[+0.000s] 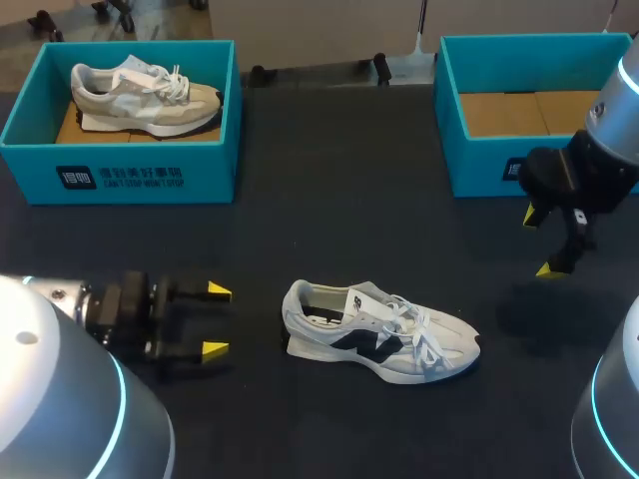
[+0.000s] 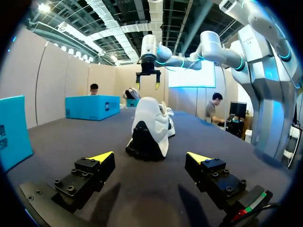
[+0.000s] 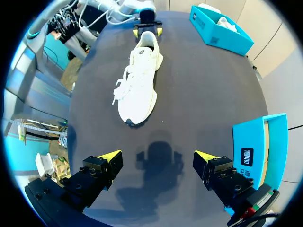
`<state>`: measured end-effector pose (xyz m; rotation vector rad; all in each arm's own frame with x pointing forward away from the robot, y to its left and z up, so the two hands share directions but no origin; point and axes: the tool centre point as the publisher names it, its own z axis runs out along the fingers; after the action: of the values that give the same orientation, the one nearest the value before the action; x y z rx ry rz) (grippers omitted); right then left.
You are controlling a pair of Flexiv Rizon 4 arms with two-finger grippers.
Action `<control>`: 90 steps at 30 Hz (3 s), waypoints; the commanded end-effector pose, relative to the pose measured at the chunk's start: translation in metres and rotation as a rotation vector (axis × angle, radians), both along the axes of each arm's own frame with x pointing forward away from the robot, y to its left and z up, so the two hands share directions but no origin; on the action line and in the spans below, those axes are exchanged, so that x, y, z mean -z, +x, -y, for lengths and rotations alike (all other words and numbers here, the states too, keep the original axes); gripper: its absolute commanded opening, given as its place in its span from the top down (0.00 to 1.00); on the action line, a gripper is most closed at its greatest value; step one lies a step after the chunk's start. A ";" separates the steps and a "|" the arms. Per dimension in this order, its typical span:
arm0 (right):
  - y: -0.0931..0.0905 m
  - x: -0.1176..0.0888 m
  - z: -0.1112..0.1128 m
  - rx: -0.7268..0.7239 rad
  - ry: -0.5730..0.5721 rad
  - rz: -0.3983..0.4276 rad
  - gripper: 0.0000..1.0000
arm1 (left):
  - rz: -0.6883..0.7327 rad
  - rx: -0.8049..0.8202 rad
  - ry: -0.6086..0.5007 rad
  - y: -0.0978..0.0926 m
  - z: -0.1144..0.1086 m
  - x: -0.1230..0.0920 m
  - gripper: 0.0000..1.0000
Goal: Take the shoe out of the shoebox, open the shoe tongue, remove and reinsert the insole, then place the shoe into the shoebox
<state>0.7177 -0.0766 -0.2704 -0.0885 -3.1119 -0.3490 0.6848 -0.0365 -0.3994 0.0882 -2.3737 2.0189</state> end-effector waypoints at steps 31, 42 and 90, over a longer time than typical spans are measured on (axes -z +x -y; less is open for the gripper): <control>-0.001 0.000 0.000 0.001 -0.001 0.001 0.00 | -0.029 0.201 -0.020 0.036 0.061 0.019 0.00; -0.001 0.000 0.000 0.001 -0.001 0.001 0.00 | -0.029 0.273 -0.012 0.026 0.089 0.020 0.00; -0.001 0.000 0.000 0.001 -0.001 0.001 0.00 | -0.036 0.370 -0.013 -0.005 0.149 0.024 0.00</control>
<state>0.7177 -0.0766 -0.2703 -0.0883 -3.1119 -0.3489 0.6819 -0.1821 -0.4208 -0.2911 -2.1581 1.8400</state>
